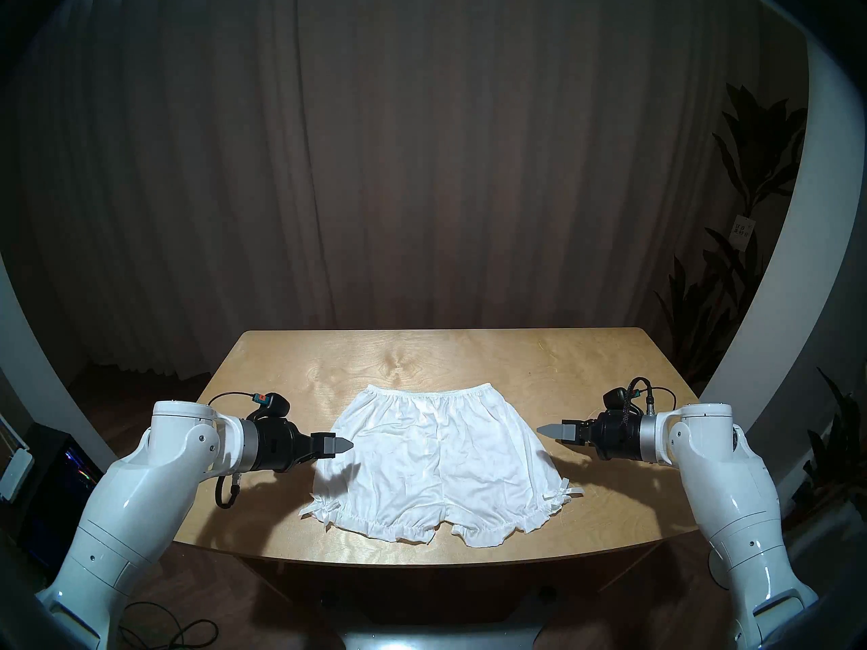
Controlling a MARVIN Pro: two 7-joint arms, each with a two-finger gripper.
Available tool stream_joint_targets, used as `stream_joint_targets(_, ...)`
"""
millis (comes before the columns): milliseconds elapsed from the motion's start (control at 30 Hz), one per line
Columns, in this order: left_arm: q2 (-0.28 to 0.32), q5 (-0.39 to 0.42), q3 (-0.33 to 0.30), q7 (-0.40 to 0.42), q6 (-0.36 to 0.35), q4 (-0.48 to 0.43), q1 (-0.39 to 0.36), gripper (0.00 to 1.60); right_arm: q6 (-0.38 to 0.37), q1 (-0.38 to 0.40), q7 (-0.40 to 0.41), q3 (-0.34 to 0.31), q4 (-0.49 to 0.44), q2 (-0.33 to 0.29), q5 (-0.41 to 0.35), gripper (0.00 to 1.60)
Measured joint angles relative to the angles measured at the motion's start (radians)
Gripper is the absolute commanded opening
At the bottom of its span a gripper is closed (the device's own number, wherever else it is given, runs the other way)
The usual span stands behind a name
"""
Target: Fold the pants in half lengthwise, then in half again, and set them down flat
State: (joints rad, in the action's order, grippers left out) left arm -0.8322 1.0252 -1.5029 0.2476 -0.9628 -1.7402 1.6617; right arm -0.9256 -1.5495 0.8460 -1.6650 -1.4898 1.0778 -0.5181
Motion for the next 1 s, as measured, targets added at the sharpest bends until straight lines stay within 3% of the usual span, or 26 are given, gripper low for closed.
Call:
stream_joint_targets(400, 0.108, 0.142, 0.132, -0.092, 0.001, 0.068, -0.082, 1.60, 0.021, 0.015, 0.021, 0.036, 0.020, -0.014, 0.000, 1.60)
stream_joint_targets(1000, 0.163, 0.367, 0.353, -0.245, 0.002, 0.157, -0.284, 1.60, 0.036, 0.009, 0.011, 0.038, 0.023, 0.017, -0.003, 1.60)
